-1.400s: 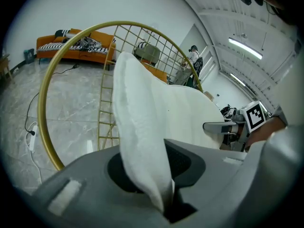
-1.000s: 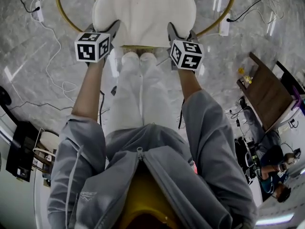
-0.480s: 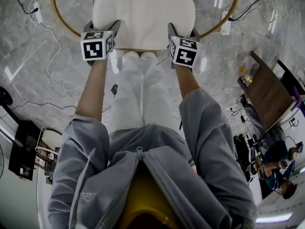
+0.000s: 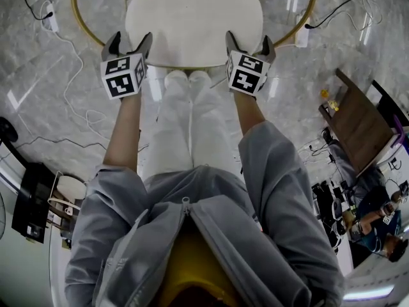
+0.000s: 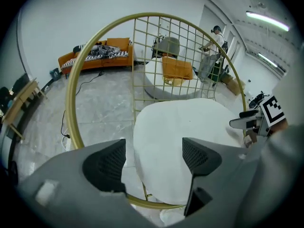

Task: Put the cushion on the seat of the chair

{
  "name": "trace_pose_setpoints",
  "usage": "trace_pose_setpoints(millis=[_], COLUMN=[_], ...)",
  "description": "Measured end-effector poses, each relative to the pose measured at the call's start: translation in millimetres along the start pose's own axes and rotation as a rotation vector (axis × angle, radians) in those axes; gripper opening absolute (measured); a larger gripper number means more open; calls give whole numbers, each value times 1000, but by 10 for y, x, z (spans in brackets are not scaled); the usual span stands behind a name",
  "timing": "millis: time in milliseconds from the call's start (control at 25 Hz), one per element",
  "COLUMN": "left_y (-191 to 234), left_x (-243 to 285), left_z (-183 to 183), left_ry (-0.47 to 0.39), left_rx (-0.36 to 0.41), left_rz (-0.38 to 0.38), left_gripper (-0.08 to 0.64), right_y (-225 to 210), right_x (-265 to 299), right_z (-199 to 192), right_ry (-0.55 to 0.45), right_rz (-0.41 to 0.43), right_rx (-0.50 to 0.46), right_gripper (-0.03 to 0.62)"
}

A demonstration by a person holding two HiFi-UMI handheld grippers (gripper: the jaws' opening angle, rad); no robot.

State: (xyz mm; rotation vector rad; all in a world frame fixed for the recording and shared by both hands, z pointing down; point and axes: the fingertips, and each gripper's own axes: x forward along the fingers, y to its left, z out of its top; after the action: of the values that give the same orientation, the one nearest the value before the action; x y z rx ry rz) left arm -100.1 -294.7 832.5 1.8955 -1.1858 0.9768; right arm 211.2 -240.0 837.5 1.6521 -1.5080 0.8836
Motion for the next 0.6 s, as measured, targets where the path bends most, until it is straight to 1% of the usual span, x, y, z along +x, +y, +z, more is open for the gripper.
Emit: trace_pose_setpoints(millis=[160,200,240,320,400,440,480,520,560,600], left_y=[-26,-49,-77,-151,-232,-272,-314,-361,-413,-471], left_x=[-175,-222,-277,-408,-542,-610,-684,-763,-847,-935], left_z=[146,172,191,219,256,280,300,315,326,337], left_ry=[-68,-81,-92,-110,-137,-152,-163,-169,-175,-180], left_rx=[10,16,30,70,96,102,104,108,113,119], left_rz=[21,23,25,26,16,10,2,-9,-23,-36], left_gripper=[383,380,357,198,116,45,11,10,9,9], right_y=[-6,9,36,112,196,232,264,293,320,344], right_x=[-155,-205,-263,-397,-540,-616,-697,-784,-874,-969], right_z=[42,56,72,102,128,143,160,177,193,206], right_ry=[-29,-38,-49,-71,-89,-96,-101,-106,-112,-117], right_rz=[-11,-8,-2,21,44,53,59,64,70,77], right_rx=[-6,-9,-13,-22,-32,-39,-46,-54,-59,-61], right_gripper=[434,417,365,237,149,106,57,20,-1,-2])
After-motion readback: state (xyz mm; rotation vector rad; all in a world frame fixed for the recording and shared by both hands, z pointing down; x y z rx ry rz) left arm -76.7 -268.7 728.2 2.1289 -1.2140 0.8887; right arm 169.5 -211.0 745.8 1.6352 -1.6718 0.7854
